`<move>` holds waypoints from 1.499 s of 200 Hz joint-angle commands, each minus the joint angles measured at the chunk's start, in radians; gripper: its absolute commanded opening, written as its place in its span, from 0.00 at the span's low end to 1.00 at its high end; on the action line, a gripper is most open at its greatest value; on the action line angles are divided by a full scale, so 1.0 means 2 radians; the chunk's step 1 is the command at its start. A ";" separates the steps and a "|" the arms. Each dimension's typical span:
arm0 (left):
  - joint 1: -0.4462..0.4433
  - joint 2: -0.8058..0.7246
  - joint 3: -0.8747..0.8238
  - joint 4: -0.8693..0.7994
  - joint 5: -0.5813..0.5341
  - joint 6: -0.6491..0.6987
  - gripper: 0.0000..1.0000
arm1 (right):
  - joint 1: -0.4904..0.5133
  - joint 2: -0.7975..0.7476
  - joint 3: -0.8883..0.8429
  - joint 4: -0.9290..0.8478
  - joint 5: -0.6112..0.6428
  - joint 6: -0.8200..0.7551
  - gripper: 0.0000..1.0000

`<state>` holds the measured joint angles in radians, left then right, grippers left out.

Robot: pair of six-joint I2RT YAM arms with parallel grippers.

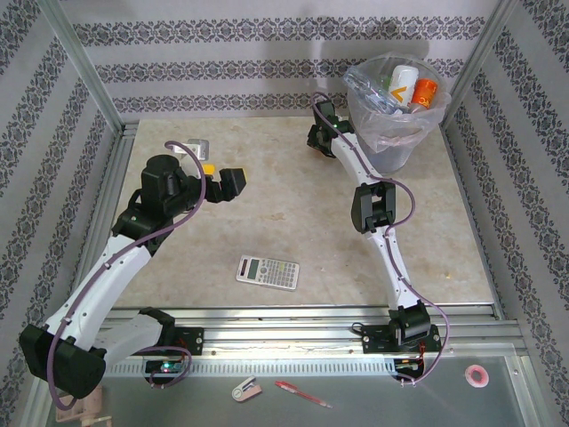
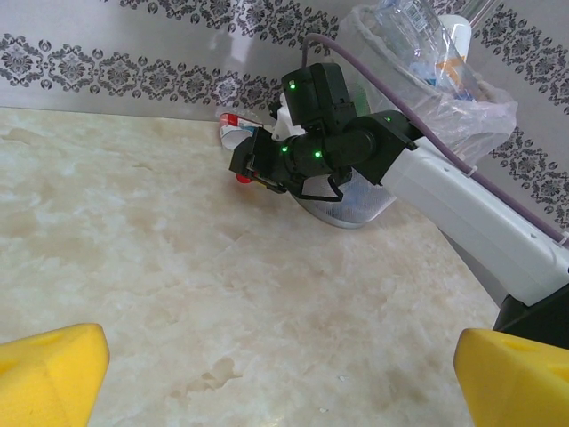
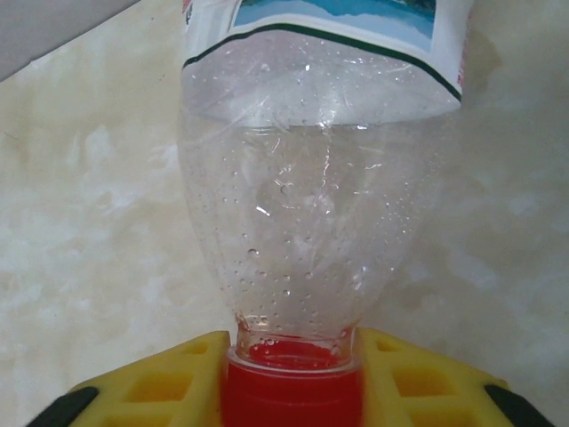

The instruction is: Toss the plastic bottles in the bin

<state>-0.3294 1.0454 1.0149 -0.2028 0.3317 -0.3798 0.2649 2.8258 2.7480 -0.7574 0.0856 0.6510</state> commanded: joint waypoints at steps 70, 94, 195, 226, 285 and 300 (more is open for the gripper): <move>0.013 -0.029 0.004 0.011 -0.013 0.005 1.00 | 0.039 -0.123 -0.124 0.004 0.017 -0.029 0.05; 0.014 -0.037 -0.003 0.019 -0.024 0.004 1.00 | 0.059 -0.185 -0.194 0.015 0.007 -0.043 0.04; 0.026 -0.016 0.019 0.070 -0.018 0.008 1.00 | 0.120 -0.604 -0.650 0.071 -0.029 0.013 0.00; 0.022 0.015 0.031 0.094 0.000 -0.010 1.00 | 0.127 -0.756 -0.760 0.032 -0.007 0.045 0.00; -0.021 0.083 0.059 0.125 0.011 0.006 1.00 | 0.077 -0.995 -0.890 -0.092 0.031 0.090 0.00; -0.033 0.100 0.065 0.140 0.015 0.005 1.00 | 0.036 -1.025 -0.888 -0.127 0.032 0.072 0.00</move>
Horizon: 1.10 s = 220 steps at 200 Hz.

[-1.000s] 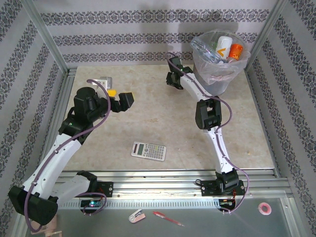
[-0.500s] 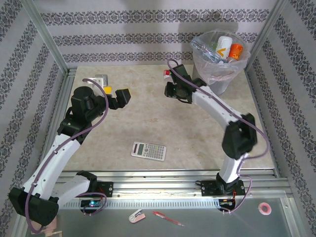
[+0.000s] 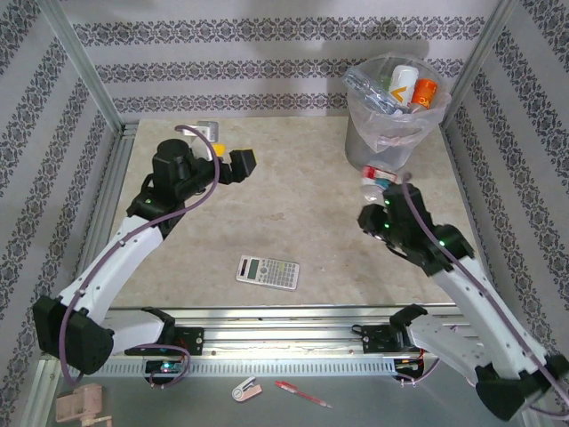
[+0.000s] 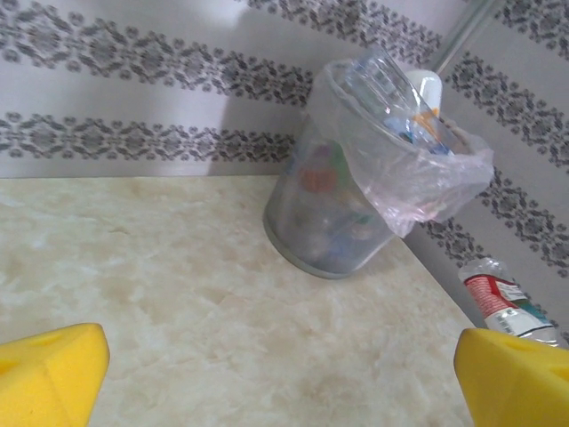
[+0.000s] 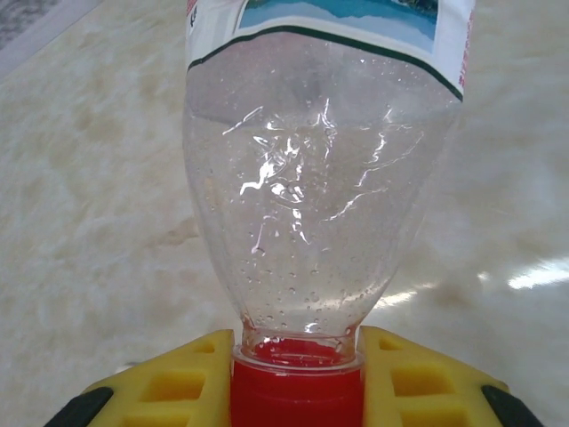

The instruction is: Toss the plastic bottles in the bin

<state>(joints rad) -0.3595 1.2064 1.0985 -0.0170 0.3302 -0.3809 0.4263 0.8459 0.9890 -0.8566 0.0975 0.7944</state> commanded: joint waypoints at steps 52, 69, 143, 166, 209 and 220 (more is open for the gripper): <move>-0.036 0.060 0.039 0.071 0.026 -0.003 1.00 | -0.200 -0.028 0.009 -0.102 -0.038 -0.073 0.00; -0.035 0.060 0.038 0.068 0.025 -0.001 1.00 | -0.222 -0.004 0.029 -0.089 -0.047 -0.094 0.00; -0.036 0.043 0.016 0.051 0.016 0.006 1.00 | -0.286 0.182 0.257 -0.015 -0.089 -0.172 0.00; -0.035 0.043 0.019 0.047 0.020 0.008 1.00 | -0.288 0.289 0.417 -0.001 -0.109 -0.169 0.00; -0.034 0.043 0.017 0.043 0.018 0.006 1.00 | -0.282 0.499 0.689 -0.097 -0.145 -0.170 0.55; -0.034 0.042 0.012 0.045 0.019 0.004 1.00 | -0.284 0.512 0.697 -0.095 -0.157 -0.164 0.58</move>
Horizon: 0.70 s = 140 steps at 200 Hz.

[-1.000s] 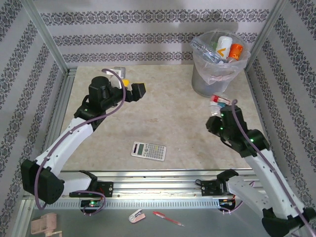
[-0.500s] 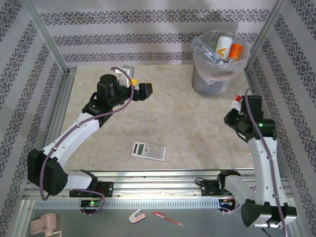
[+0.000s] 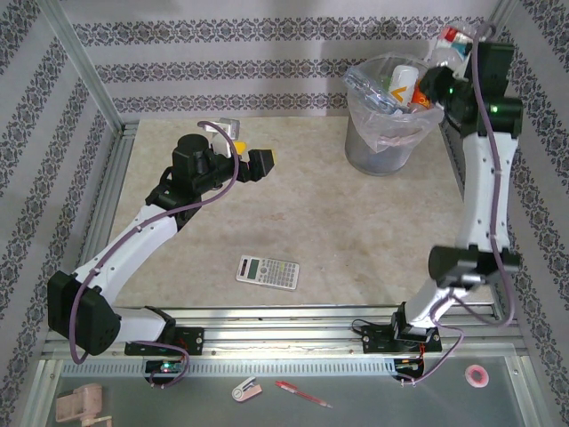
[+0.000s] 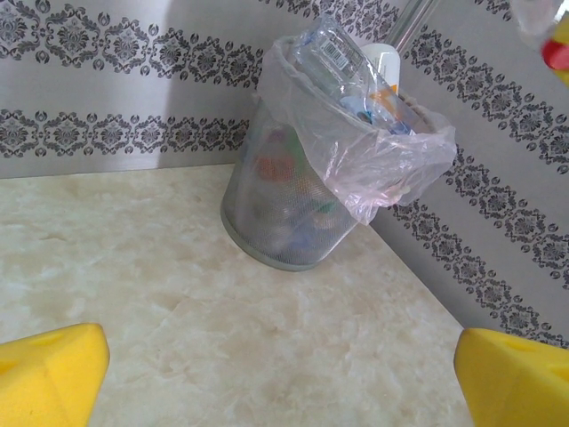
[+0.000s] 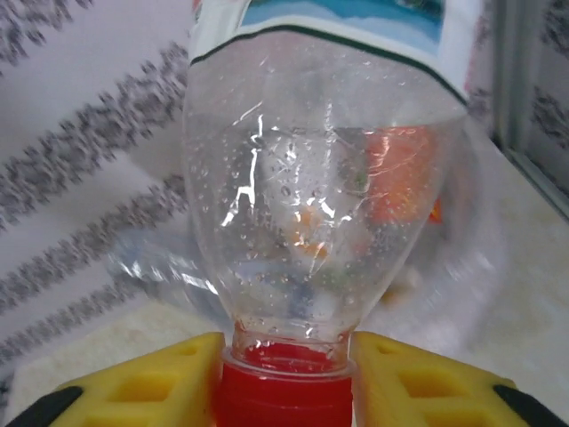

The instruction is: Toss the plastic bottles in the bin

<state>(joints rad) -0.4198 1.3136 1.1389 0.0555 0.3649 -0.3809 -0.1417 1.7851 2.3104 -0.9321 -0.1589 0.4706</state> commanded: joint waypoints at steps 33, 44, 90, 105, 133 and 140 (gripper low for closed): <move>-0.003 -0.015 -0.006 -0.010 -0.002 0.005 1.00 | -0.003 0.033 0.028 -0.053 -0.033 -0.010 0.69; -0.004 -0.015 -0.008 -0.006 -0.003 0.005 1.00 | -0.005 0.022 0.010 -0.046 -0.030 -0.014 0.70; -0.004 -0.011 -0.004 0.001 -0.003 -0.004 1.00 | -0.020 -0.007 -0.059 -0.028 -0.045 -0.020 0.70; -0.004 -0.011 -0.006 0.004 -0.004 -0.007 1.00 | -0.029 -0.019 -0.081 -0.019 -0.053 -0.022 0.70; -0.004 -0.012 -0.009 0.004 -0.005 -0.009 1.00 | -0.042 -0.045 -0.115 -0.012 -0.052 -0.025 0.72; -0.003 -0.013 -0.010 0.003 -0.007 -0.008 1.00 | -0.045 -0.054 -0.123 -0.010 -0.053 -0.026 0.72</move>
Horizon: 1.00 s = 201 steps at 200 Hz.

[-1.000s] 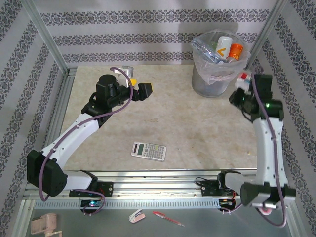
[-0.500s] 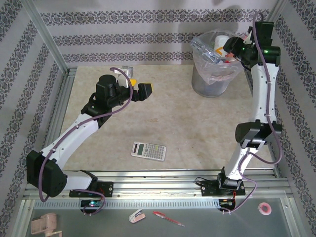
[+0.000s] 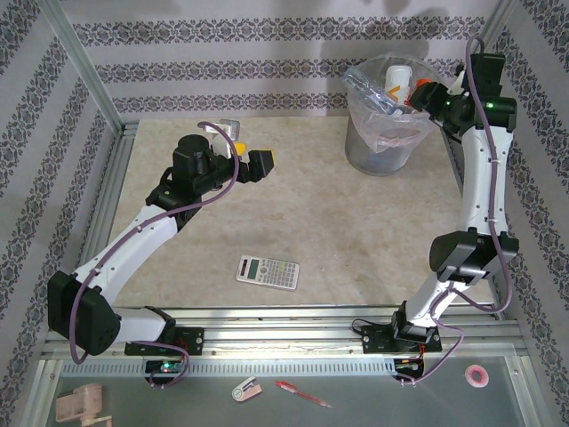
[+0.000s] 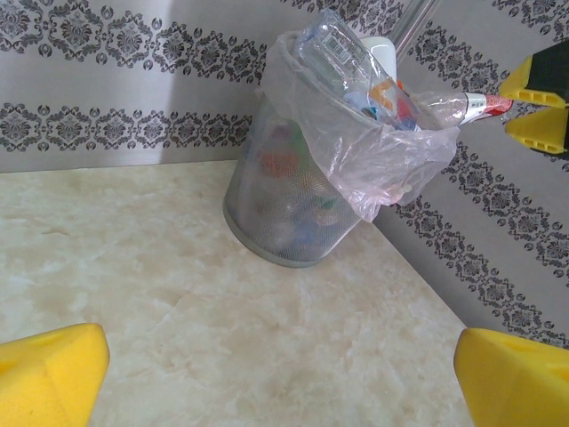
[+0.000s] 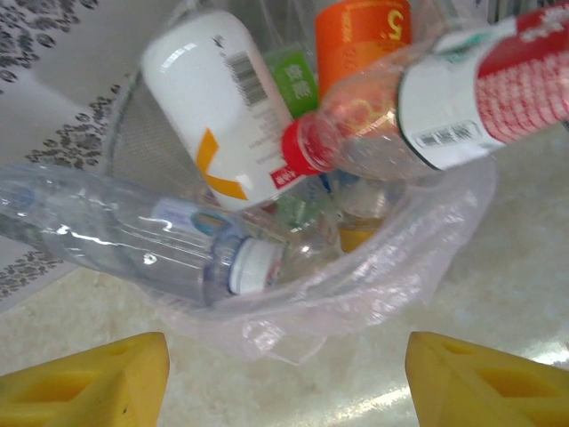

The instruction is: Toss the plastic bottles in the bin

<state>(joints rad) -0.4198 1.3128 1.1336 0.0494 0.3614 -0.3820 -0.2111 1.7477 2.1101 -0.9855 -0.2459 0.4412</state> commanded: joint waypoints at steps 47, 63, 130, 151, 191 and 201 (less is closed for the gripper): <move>-0.004 -0.012 -0.012 0.009 -0.006 -0.011 1.00 | -0.020 -0.101 -0.062 0.015 0.040 -0.014 0.79; -0.004 -0.014 -0.014 0.007 -0.006 -0.009 1.00 | -0.034 -0.125 -0.080 0.018 0.058 -0.009 0.79; -0.003 -0.035 -0.027 -0.008 -0.021 0.012 1.00 | -0.061 -0.210 -0.206 0.064 0.008 -0.030 0.93; 0.003 -0.051 -0.041 -0.019 -0.050 0.018 1.00 | -0.050 -0.265 -0.305 0.119 -0.003 -0.043 0.97; 0.060 -0.096 -0.094 -0.042 -0.119 0.007 1.00 | 0.002 -0.335 -0.443 0.179 0.010 -0.083 0.98; 0.078 -0.108 -0.112 -0.045 -0.128 0.010 1.00 | 0.020 -0.348 -0.471 0.196 0.022 -0.089 0.98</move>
<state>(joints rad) -0.3412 1.1526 0.9775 0.0048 0.2031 -0.3729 -0.2340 1.1152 1.2655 -0.7261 -0.2256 0.3313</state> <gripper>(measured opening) 0.997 0.976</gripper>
